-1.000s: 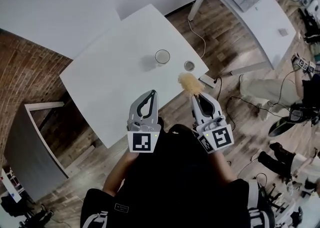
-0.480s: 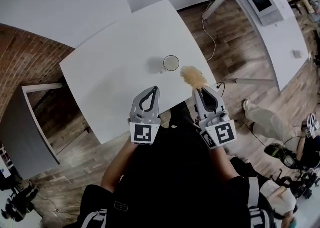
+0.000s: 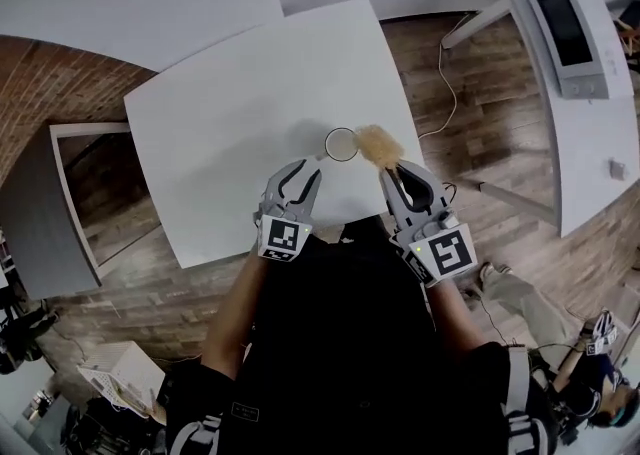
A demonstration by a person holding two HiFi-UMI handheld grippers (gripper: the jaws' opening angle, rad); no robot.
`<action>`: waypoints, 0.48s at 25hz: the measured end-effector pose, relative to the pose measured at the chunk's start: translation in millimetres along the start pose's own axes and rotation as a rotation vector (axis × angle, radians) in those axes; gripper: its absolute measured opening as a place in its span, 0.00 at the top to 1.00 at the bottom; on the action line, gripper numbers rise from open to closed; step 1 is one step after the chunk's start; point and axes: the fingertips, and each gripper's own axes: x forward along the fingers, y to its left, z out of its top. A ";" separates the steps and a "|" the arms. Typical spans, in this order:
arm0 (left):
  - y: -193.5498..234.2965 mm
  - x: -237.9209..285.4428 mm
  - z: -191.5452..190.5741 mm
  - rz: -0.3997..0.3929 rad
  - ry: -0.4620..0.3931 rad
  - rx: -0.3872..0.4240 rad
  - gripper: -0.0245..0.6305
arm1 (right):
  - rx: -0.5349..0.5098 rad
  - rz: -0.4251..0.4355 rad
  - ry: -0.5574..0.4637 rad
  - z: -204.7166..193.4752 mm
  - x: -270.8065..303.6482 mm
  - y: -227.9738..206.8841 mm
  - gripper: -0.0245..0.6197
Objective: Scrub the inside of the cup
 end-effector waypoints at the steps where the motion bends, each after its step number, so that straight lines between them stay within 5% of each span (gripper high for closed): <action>1: -0.1 7.6 -8.6 -0.002 0.025 0.003 0.78 | 0.005 0.014 0.014 -2.1 3.3 -4.3 0.91; 7: -3.3 45.0 -45.4 -0.047 0.130 0.035 0.75 | 0.010 0.105 0.118 -22.8 19.9 -13.6 0.91; 12: -13.7 65.8 -63.5 -0.164 0.184 0.052 0.75 | 0.015 0.214 0.275 -58.5 34.1 -9.8 0.91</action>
